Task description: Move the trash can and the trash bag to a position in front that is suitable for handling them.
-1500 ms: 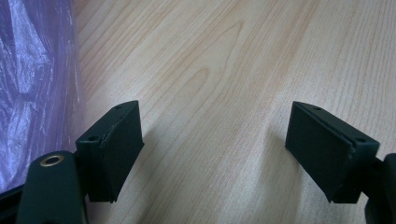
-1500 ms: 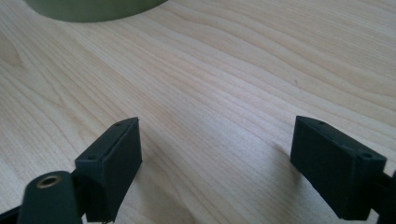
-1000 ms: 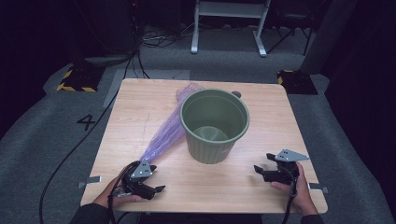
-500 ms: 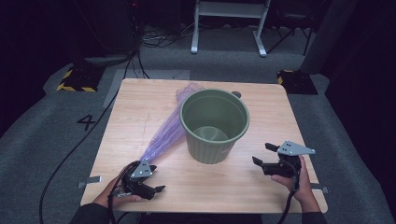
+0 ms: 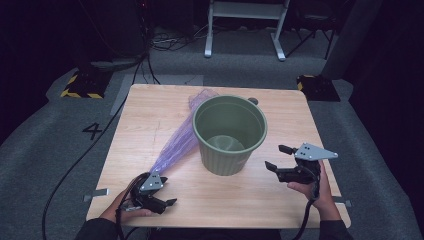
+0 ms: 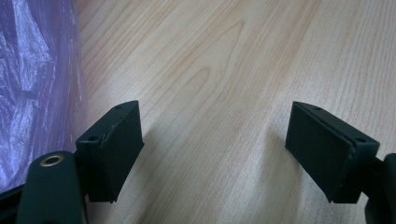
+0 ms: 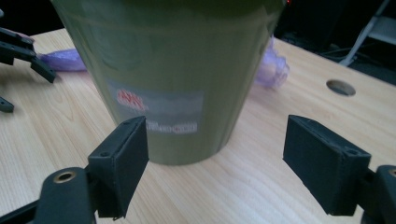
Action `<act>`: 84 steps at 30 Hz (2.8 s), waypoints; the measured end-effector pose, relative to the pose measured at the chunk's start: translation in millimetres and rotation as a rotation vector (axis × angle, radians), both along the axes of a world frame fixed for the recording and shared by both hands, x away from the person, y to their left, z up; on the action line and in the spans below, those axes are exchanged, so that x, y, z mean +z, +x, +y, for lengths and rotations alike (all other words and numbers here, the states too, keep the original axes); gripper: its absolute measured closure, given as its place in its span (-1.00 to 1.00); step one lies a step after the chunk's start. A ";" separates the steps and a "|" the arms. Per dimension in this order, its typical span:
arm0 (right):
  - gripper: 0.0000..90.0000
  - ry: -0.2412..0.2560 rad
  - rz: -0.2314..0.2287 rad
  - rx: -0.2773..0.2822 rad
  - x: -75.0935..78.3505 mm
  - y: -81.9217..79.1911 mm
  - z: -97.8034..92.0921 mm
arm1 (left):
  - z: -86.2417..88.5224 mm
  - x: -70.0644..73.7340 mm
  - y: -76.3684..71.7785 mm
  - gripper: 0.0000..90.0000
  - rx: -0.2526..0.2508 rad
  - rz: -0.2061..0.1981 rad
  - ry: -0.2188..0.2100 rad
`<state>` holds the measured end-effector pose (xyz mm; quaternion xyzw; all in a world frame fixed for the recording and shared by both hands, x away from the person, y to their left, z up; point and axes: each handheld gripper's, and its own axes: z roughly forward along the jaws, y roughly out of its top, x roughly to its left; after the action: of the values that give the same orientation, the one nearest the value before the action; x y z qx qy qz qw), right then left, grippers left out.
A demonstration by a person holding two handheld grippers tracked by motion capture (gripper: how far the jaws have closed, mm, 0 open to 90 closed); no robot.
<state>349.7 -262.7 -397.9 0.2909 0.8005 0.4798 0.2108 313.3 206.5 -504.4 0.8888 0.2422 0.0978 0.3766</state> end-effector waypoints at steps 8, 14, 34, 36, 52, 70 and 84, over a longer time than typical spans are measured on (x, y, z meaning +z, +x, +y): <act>-0.50 -0.005 -0.053 0.050 31.9 -3.9 12.5 | 0.3 0.1 0.0 -0.59 0.003 0.001 0.001; -0.47 0.001 -0.087 0.073 45.7 -2.9 18.4 | 0.5 0.1 0.1 -0.59 0.004 -0.001 0.001; -0.47 -0.020 -0.108 0.172 67.0 -3.4 49.3 | 0.5 0.1 0.1 -0.59 0.004 -0.001 0.002; -0.44 -0.030 -0.102 0.203 70.0 -0.8 59.5 | 0.5 0.1 0.1 -0.59 0.004 -0.001 0.002; 0.24 -0.165 -0.028 0.379 61.0 16.2 94.8 | 0.5 0.1 0.1 -0.59 0.005 -0.001 0.002; 0.77 -0.271 -0.066 0.391 70.6 12.7 96.3 | 0.4 0.0 -0.3 -0.59 0.008 0.000 0.000; -0.06 -0.185 -0.110 0.300 72.5 0.3 84.2 | 8.7 1.2 -6.9 -0.59 0.035 0.000 0.012</act>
<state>350.0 -178.4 -325.4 0.1208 0.8629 0.4452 0.2062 306.5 215.2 -503.2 0.8867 0.2571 0.1058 0.3694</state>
